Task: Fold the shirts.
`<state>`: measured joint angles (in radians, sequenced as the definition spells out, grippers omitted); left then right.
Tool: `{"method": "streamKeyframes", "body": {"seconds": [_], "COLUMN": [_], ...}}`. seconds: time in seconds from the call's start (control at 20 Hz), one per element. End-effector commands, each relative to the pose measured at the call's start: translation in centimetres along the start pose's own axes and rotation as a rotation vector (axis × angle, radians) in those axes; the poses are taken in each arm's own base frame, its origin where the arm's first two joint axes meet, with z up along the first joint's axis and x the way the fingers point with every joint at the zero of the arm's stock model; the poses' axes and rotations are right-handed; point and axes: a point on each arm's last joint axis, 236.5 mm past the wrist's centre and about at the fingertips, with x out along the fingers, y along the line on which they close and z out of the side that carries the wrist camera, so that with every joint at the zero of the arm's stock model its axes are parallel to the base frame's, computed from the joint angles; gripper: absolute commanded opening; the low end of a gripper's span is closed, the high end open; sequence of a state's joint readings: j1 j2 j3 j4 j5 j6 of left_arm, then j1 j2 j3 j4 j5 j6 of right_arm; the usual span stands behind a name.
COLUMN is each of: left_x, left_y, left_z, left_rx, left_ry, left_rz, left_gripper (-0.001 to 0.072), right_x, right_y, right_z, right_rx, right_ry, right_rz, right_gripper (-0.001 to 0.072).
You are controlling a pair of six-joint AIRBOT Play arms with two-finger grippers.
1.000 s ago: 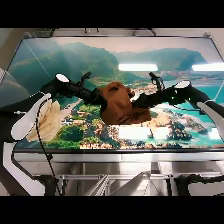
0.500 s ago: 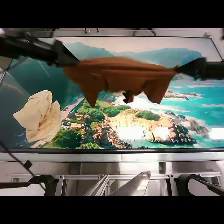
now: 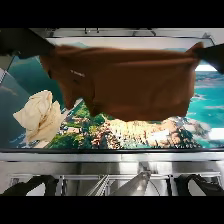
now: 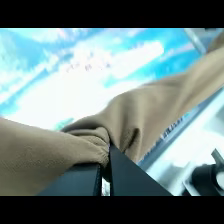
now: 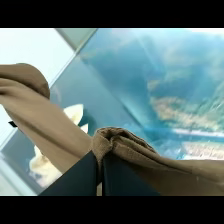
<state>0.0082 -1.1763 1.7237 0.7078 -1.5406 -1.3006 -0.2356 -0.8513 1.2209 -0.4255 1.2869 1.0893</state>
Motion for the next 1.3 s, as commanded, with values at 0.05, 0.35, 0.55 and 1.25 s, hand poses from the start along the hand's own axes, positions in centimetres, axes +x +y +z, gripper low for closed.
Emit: {"method": "streamKeyframes", "body": {"seconds": [0.05, 0.35, 0.55, 1.25], "left_x": [6.3, 13.7, 12.5, 25.5], "left_y": [2.0, 10.9, 14.0, 3.2], "left_z": [-6.1, -13.2, -16.6, -28.7], "left_rx": [-0.1, -0.381, -0.619, -0.504], "left_ry": [0.181, 0.429, 0.562, 0.801], "left_rz": [-0.088, -0.093, -0.119, -0.113], "left_gripper": [0.0026, 0.0467, 0.0713, 0.0694], "right_x": [6.0, 11.1, 5.8, 2.7], "right_y": [-2.3, -11.9, -17.3, -24.8], "right_z": [-9.2, -14.9, -13.8, -33.4], "right_rx": [0.135, 0.307, 0.416, 0.848], "right_ry": [0.236, 0.315, 0.294, 0.542], "right_rz": [0.024, -0.091, -0.171, -0.429], "right_gripper": [0.0022, 0.0638, 0.0677, 0.0668]}}
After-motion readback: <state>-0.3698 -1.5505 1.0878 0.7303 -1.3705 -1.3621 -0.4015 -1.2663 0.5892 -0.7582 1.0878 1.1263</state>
